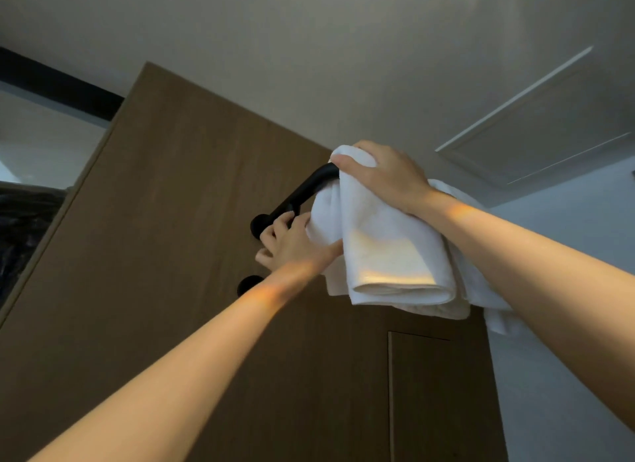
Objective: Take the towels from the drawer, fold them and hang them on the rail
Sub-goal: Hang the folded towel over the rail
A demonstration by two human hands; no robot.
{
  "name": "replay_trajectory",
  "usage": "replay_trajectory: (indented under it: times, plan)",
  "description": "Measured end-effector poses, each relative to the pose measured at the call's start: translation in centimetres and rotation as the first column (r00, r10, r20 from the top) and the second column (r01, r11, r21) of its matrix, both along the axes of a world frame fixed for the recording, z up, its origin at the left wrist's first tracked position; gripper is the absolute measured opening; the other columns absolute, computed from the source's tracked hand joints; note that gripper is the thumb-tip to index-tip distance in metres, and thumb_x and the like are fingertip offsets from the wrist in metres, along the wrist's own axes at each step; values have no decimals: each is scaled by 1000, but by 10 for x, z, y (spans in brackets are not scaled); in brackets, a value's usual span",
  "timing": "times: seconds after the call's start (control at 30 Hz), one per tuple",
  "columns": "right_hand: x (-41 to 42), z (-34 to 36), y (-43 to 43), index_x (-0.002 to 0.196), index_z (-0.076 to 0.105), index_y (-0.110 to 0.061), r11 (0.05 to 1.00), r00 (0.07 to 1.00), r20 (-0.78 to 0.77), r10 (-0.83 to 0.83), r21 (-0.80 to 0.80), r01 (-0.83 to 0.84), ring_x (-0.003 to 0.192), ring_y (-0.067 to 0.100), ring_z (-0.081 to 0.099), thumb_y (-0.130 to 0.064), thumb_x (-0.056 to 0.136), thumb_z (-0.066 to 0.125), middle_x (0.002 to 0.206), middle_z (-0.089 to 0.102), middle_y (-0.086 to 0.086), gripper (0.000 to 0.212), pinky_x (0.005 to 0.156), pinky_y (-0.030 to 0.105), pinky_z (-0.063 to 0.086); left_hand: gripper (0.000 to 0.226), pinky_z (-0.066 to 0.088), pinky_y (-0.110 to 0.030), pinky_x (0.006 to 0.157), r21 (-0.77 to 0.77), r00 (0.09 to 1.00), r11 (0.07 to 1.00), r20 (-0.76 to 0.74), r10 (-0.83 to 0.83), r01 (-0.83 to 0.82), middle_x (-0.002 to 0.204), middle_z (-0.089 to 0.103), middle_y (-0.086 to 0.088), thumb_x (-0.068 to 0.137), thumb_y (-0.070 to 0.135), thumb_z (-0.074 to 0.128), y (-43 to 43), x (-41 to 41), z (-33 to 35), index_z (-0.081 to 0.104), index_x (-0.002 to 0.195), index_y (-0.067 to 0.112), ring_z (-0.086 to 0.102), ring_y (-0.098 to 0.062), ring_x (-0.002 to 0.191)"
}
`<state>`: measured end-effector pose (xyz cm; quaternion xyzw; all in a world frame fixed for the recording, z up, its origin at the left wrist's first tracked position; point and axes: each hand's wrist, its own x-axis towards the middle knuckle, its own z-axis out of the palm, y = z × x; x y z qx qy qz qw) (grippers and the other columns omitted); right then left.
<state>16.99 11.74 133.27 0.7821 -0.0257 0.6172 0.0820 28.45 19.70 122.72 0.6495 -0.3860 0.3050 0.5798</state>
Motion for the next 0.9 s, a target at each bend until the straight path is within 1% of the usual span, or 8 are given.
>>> replay_trajectory:
  times: [0.07, 0.2, 0.27, 0.33, 0.47, 0.73, 0.8, 0.9]
  plan:
    - [2, 0, -3, 101, 59, -38, 1000, 1000, -13, 21, 10, -21, 101, 19, 58, -74, 78, 44, 104, 64, -13, 46, 91, 43, 47, 55, 18, -42, 109, -26, 1000, 1000, -9, 11, -11, 145, 27, -2, 83, 45, 66, -1, -4, 1, 46, 130, 25, 17, -28, 136]
    - [-1, -6, -6, 124, 49, -49, 999, 995, -91, 46, -20, -48, 122, 20, 50, -79, 70, 40, 129, 57, -13, 63, 104, 49, 38, 25, 35, -39, 100, -26, 978, 978, 16, -206, 206, 114, 51, 5, 91, 35, 60, 5, -2, 2, 46, 108, 24, 42, -27, 121]
    - [-7, -13, -10, 137, 31, -56, 998, 992, -126, 3, -62, -11, 135, 22, 37, -74, 74, 42, 146, 42, -11, 67, 112, 51, 28, 19, 46, -29, 79, 0, 946, 950, 93, -311, 313, 94, 53, 9, 94, 31, 57, 11, -2, 0, 46, 106, 20, 55, -15, 97]
    - [-13, -26, -13, 143, 13, -60, 995, 990, -129, -48, -87, 37, 143, 24, 23, -68, 79, 44, 157, 24, -10, 71, 115, 50, 19, 16, 41, -21, 62, 33, 928, 939, 142, -343, 342, 87, 53, 9, 96, 27, 55, 16, -2, -2, 46, 106, 18, 54, -6, 79]
    - [-18, -57, -13, 146, 5, -57, 988, 988, -121, -99, -130, 83, 149, 18, 2, -57, 85, 45, 162, 0, -14, 73, 119, 49, 5, 14, 44, -24, 65, 26, 913, 924, 145, -380, 381, 91, 57, 7, 96, 25, 56, 17, -4, -11, 47, 104, 18, 58, -10, 83]
    - [-16, -78, -26, 148, 0, -54, 988, 990, -76, -121, -101, 113, 148, 15, -16, -57, 94, 19, 161, -12, -14, 57, 118, 50, -11, 17, 47, -21, 59, -16, 879, 880, 66, -473, 475, 93, 63, 0, 96, 29, 57, 14, -25, -28, 44, 102, 20, 62, -12, 78]
    - [-13, -82, -25, 149, -3, -51, 991, 992, -63, -111, -81, 106, 147, 16, -19, -57, 96, 14, 161, -15, -13, 55, 117, 50, -14, 25, 53, -24, 67, -4, 844, 844, -19, -536, 536, 106, 62, -4, 98, 28, 53, 13, -30, -30, 39, 116, 19, 63, -14, 87]
    - [-11, -89, -25, 148, -7, -51, 995, 993, -70, -92, -49, 89, 146, 14, -22, -56, 99, 11, 160, -19, -14, 53, 117, 45, -17, 49, 53, -46, 92, -78, 665, 676, -133, -735, 732, 130, 55, -7, 100, 20, 48, 12, -33, -32, 24, 144, 21, 62, -25, 109]
